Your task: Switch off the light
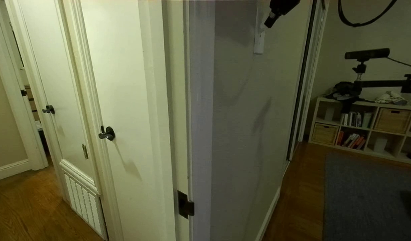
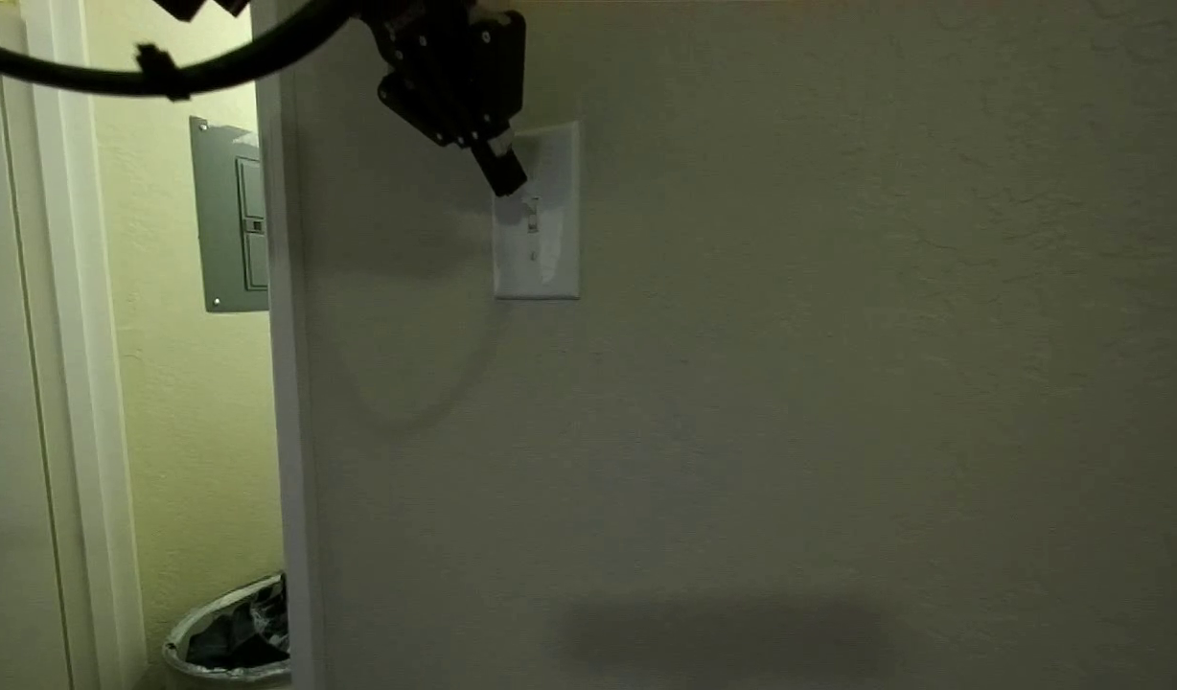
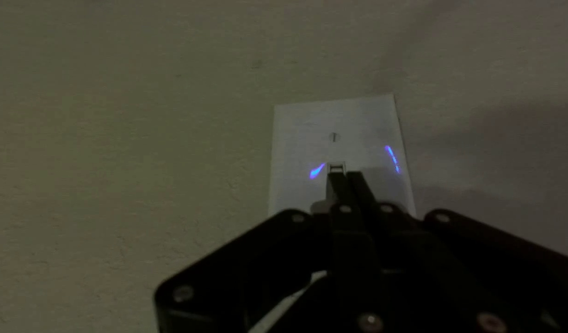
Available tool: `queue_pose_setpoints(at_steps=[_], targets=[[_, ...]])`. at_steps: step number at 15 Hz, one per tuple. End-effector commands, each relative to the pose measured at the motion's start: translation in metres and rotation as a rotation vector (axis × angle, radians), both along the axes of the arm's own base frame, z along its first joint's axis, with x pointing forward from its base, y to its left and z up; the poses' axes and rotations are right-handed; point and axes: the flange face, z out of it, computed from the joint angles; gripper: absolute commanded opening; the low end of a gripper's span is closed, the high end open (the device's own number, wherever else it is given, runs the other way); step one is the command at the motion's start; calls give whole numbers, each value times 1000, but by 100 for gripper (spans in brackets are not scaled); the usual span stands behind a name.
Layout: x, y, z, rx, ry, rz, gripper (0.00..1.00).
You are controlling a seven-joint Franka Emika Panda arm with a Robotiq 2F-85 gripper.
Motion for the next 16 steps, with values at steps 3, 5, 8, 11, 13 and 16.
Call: queue_pose_setpoints(at_steps=[3, 5, 8, 11, 13, 16], targets=[[11, 1, -8, -9, 1, -1, 4], [9, 3, -15, 6, 21, 2, 4], [4, 6, -29, 13, 63, 7, 5], [-6, 10, -45, 17, 110, 13, 4], [-17, 18, -50, 21, 149, 24, 4], [-34, 36, -67, 22, 287, 46, 3]])
